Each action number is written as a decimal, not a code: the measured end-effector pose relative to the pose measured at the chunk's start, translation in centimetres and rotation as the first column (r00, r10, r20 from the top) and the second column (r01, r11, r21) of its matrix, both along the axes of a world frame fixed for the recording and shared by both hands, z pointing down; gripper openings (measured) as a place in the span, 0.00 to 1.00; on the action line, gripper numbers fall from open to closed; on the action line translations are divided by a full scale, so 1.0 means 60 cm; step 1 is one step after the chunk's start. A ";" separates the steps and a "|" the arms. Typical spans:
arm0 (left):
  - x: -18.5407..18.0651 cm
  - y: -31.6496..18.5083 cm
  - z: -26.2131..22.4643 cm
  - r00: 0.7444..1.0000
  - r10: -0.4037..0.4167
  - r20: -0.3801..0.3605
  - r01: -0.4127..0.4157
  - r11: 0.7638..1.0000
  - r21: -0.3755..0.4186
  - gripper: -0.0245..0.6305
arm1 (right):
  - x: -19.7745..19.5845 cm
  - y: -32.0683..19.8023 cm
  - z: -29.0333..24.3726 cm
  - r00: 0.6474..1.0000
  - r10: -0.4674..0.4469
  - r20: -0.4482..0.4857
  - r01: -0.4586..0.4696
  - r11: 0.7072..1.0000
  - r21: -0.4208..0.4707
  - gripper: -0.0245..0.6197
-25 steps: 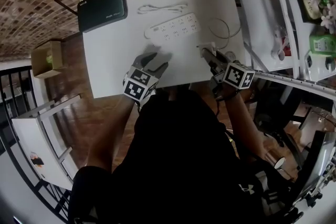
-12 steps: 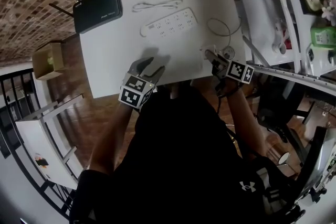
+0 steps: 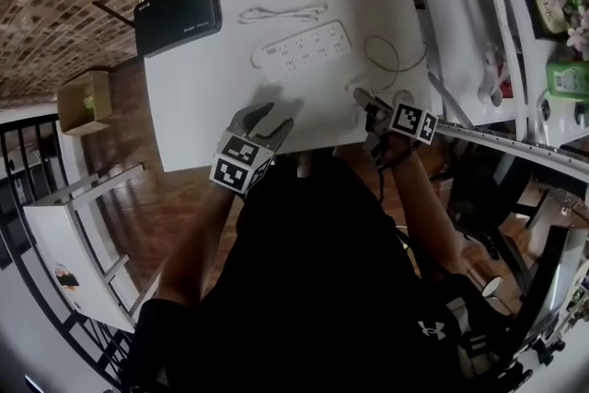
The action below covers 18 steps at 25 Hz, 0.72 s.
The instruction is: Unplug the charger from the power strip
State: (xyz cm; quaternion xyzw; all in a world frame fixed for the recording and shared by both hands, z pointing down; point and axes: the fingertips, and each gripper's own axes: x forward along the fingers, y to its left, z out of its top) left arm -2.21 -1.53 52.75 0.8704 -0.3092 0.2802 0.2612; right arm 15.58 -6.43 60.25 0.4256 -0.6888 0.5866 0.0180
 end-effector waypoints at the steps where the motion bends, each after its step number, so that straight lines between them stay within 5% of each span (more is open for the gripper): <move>1: -0.002 -0.001 0.000 1.000 -0.005 -0.004 0.005 1.000 0.003 0.36 | 0.000 -0.001 0.004 1.000 -0.002 -0.003 0.002 1.000 -0.007 0.26; 18: -0.028 0.004 0.004 0.999 -0.039 -0.033 0.039 0.999 -0.004 0.36 | -0.010 0.002 0.023 1.000 0.001 -0.013 -0.002 0.999 -0.053 0.26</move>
